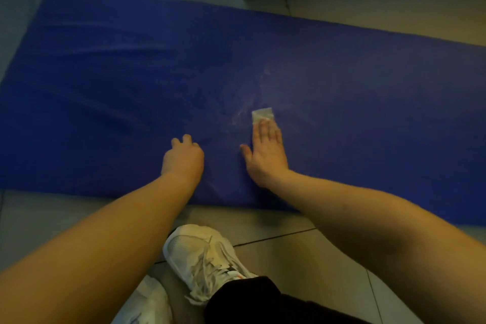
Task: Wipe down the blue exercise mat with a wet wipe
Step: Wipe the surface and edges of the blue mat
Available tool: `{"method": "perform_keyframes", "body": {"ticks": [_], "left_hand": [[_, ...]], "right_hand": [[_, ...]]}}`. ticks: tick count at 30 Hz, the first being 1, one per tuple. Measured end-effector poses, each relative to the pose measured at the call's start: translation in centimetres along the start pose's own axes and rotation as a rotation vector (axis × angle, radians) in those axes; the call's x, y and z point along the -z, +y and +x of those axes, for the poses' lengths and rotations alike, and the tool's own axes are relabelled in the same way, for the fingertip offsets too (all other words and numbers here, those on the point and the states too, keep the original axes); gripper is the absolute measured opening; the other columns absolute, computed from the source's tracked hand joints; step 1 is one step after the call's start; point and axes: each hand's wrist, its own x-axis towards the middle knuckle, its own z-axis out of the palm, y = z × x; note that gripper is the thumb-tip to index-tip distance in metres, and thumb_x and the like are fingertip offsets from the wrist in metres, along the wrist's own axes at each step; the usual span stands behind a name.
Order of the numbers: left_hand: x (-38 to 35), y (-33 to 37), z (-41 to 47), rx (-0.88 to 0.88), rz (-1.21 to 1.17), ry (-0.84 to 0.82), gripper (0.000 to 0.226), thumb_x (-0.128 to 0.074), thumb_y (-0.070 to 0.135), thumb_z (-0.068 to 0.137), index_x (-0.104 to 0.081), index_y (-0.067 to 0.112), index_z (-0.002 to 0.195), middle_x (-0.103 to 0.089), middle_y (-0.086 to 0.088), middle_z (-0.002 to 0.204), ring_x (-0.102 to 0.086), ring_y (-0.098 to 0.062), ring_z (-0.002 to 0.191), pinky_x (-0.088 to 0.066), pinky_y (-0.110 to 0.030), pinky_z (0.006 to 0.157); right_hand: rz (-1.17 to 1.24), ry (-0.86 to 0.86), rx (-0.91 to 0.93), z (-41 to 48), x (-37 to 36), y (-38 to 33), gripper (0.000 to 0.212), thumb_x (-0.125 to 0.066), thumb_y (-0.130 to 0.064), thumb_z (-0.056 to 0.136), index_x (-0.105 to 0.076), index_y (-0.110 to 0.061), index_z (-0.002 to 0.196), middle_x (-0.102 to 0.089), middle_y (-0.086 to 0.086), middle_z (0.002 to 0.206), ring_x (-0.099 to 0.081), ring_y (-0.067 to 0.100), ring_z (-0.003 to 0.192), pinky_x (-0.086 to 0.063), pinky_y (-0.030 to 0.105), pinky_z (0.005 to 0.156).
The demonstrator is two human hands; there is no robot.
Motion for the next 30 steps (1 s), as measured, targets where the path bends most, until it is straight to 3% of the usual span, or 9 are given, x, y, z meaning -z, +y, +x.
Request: {"method": "perform_keyframes", "body": {"ticks": [8, 10, 13, 17, 19, 22, 25, 27, 30], "left_hand": [[1.3, 0.1, 0.3, -0.025, 0.046, -0.040, 0.036, -0.062, 0.019, 0.097, -0.057, 0.009, 0.132, -0.040, -0.014, 0.139, -0.047, -0.031, 0.118, -0.044, -0.033, 0.070], [1.3, -0.2, 0.5, -0.041, 0.054, -0.070, 0.038, -0.064, 0.020, 0.096, -0.057, 0.010, 0.132, -0.040, -0.014, 0.139, -0.048, -0.031, 0.118, -0.048, -0.033, 0.075], [2.4, -0.7, 1.7, -0.098, 0.056, -0.171, 0.031, -0.062, 0.020, 0.097, -0.058, 0.012, 0.127, -0.046, -0.011, 0.132, -0.053, -0.029, 0.113, -0.049, -0.036, 0.078], [6.0, -1.4, 4.6, -0.092, 0.007, -0.210, 0.004, -0.056, 0.015, 0.096, -0.060, 0.017, 0.098, -0.057, 0.001, 0.094, -0.058, -0.019, 0.081, -0.047, -0.033, 0.068], [7.7, -1.7, 5.8, -0.055, -0.046, -0.149, 0.013, -0.055, 0.009, 0.095, -0.054, 0.017, 0.084, -0.054, 0.002, 0.086, -0.054, -0.016, 0.071, -0.047, -0.032, 0.065], [9.5, -1.6, 7.2, -0.030, -0.074, -0.092, 0.005, -0.055, 0.009, 0.095, -0.055, 0.014, 0.096, -0.055, -0.004, 0.106, -0.055, -0.022, 0.089, -0.050, -0.035, 0.074], [10.5, -1.4, 7.9, -0.014, -0.061, -0.107, 0.025, -0.057, 0.011, 0.096, -0.056, 0.013, 0.120, -0.049, -0.008, 0.125, -0.051, -0.027, 0.107, -0.047, -0.037, 0.079], [11.2, -1.5, 8.5, -0.006, -0.067, -0.104, 0.031, -0.057, 0.012, 0.096, -0.054, 0.013, 0.127, -0.047, -0.009, 0.130, -0.050, -0.028, 0.115, -0.049, -0.038, 0.085], [11.4, -1.6, 9.9, 0.013, -0.103, -0.095, 0.036, -0.057, 0.015, 0.096, -0.052, 0.013, 0.131, -0.045, -0.008, 0.135, -0.047, -0.029, 0.121, -0.051, -0.041, 0.093]], "right_hand": [[-0.157, -0.071, 0.609, -4.7, -2.3, -0.1, 0.077, -0.019, -0.060, 0.101, -0.004, -0.016, 0.162, 0.003, 0.007, 0.169, 0.014, 0.025, 0.155, 0.007, 0.043, 0.126], [-0.164, -0.038, 0.557, -2.3, -1.2, 1.5, 0.077, -0.020, -0.062, 0.099, -0.009, -0.020, 0.162, -0.002, 0.004, 0.169, 0.011, 0.028, 0.155, 0.004, 0.047, 0.126], [-0.120, 0.023, 0.239, 3.0, 1.6, 3.4, 0.084, -0.011, -0.067, 0.094, -0.006, -0.017, 0.162, 0.000, 0.009, 0.169, 0.012, 0.029, 0.155, 0.003, 0.048, 0.126], [0.025, 0.027, -0.084, 9.1, 4.5, 3.8, 0.081, -0.015, -0.062, 0.103, 0.007, -0.009, 0.161, 0.014, 0.010, 0.168, 0.018, 0.027, 0.154, 0.008, 0.044, 0.125], [0.074, 0.052, -0.152, 10.0, 4.5, 2.2, 0.082, -0.017, -0.060, 0.103, 0.007, -0.006, 0.160, 0.013, 0.013, 0.168, 0.015, 0.030, 0.154, 0.007, 0.046, 0.125], [0.036, 0.069, -0.067, 8.8, 3.2, -1.5, 0.080, -0.018, -0.057, 0.104, 0.004, -0.005, 0.160, 0.012, 0.015, 0.167, 0.013, 0.034, 0.154, 0.007, 0.047, 0.125], [0.018, -0.008, 0.197, 7.2, 2.6, -3.5, 0.082, -0.009, -0.063, 0.100, 0.009, -0.012, 0.161, 0.020, 0.007, 0.167, 0.022, 0.026, 0.153, 0.009, 0.044, 0.125], [-0.031, -0.028, 0.281, 7.9, 3.1, -2.5, 0.085, 0.001, -0.067, 0.092, 0.009, -0.018, 0.161, 0.019, 0.003, 0.168, 0.023, 0.021, 0.153, 0.008, 0.044, 0.126], [-0.111, 0.003, 0.288, 10.6, 4.6, 0.9, 0.080, -0.004, -0.066, 0.095, 0.007, -0.024, 0.162, 0.014, 0.000, 0.169, 0.020, 0.021, 0.154, 0.006, 0.046, 0.125]]}}
